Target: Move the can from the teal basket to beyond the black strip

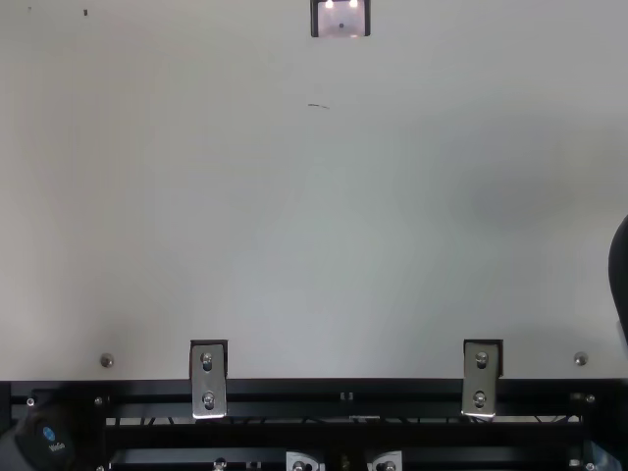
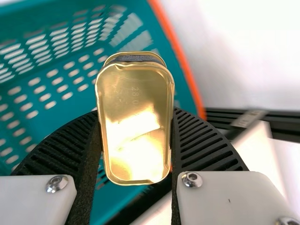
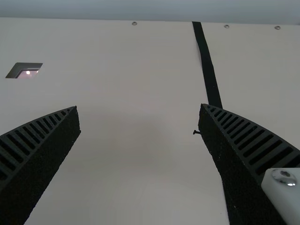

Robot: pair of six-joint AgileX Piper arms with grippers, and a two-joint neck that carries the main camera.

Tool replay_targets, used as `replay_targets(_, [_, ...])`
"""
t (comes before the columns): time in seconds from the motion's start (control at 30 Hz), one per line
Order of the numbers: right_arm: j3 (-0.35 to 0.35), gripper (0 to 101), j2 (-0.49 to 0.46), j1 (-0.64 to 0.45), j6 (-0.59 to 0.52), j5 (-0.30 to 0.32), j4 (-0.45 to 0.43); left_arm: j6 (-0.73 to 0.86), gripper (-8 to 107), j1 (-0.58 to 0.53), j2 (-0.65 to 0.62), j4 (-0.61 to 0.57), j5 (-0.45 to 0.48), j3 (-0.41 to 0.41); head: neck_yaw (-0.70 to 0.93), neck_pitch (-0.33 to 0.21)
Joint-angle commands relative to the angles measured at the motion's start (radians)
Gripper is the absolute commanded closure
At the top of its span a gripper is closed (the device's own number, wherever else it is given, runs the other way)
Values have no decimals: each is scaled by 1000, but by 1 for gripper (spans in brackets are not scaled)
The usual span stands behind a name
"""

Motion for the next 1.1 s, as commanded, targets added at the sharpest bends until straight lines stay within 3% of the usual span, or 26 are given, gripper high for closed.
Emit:
replay_targets(0.0, [0, 0, 0, 0, 0, 0, 0, 46, 89, 2, -78, -41, 15, 2, 24, -53])
replay_targets(0.2, [0, 0, 0, 0, 0, 0, 0, 135, 89, 0, -185, -129, 108, -7, 24, -53])
replay_targets(0.73, [0, 0, 0, 0, 0, 0, 0, 288, 89, -79, -337, -196, 545, -3, 24, -53])
replay_targets(0.77, [0, 0, 0, 0, 0, 0, 0, 303, 89, -90, -346, -186, 557, 3, 24, -53])
replay_targets(0.8, [0, 0, 0, 0, 0, 0, 0, 286, 89, -79, -338, -194, 495, -2, 24, -53])
replay_targets(0.9, [0, 0, 0, 0, 0, 0, 0, 304, 89, -89, -347, -189, 554, 2, 24, -53])
replay_targets(1.07, [0, 0, 0, 0, 0, 0, 0, 304, 89, -89, -347, -184, 552, 2, 24, -53])
